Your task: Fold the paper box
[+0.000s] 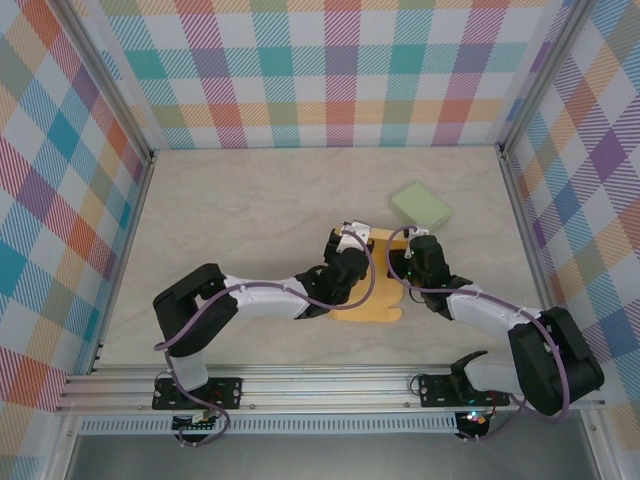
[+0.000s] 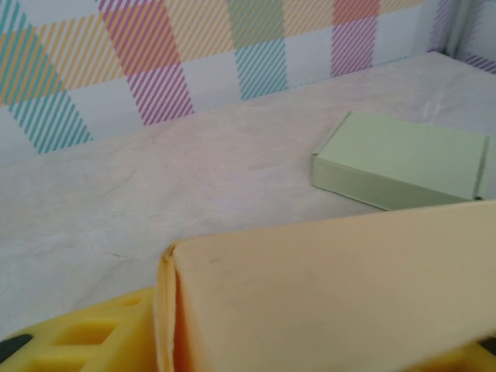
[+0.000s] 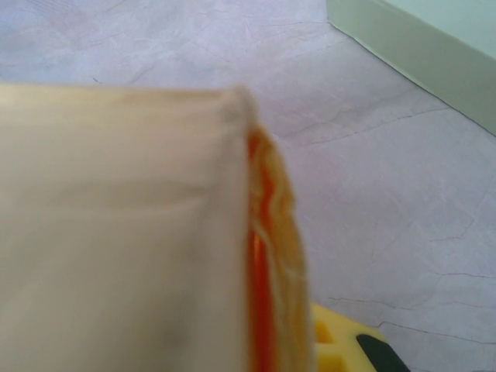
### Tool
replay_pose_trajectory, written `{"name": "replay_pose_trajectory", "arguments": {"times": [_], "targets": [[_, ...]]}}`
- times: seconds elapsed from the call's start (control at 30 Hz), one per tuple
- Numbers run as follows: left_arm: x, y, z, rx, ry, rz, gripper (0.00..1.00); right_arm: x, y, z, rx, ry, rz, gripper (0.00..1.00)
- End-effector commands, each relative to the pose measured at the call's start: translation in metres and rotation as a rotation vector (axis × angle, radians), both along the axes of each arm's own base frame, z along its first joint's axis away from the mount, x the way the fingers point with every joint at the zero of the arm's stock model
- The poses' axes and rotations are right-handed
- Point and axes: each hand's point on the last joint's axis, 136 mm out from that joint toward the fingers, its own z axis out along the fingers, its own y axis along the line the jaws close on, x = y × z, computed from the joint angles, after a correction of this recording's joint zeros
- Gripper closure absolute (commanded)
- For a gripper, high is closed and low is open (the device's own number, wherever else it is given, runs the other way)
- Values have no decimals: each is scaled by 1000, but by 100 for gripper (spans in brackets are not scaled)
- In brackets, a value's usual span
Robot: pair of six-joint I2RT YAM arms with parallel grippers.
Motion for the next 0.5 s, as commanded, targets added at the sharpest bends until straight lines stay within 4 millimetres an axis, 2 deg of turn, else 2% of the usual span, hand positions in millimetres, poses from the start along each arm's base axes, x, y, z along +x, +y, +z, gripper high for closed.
{"name": "replay_pose_trajectory", "arguments": {"times": [0.0, 0.17, 0.3, 0.4, 0.47], "targets": [[-20, -12, 29, -82, -15, -102, 44, 4, 8, 11, 14, -15, 18, 100], [-27, 11, 26, -33, 3, -42, 47, 3, 7, 14, 15, -20, 17, 100], [-37, 27, 17, 12, 9, -59, 48, 3, 6, 15, 13, -26, 15, 100], [-51, 30, 14, 33, 1, -156, 47, 3, 6, 16, 13, -29, 16, 100], [-65, 25, 20, 19, -13, -275, 43, 3, 7, 15, 14, -28, 18, 100]]}}
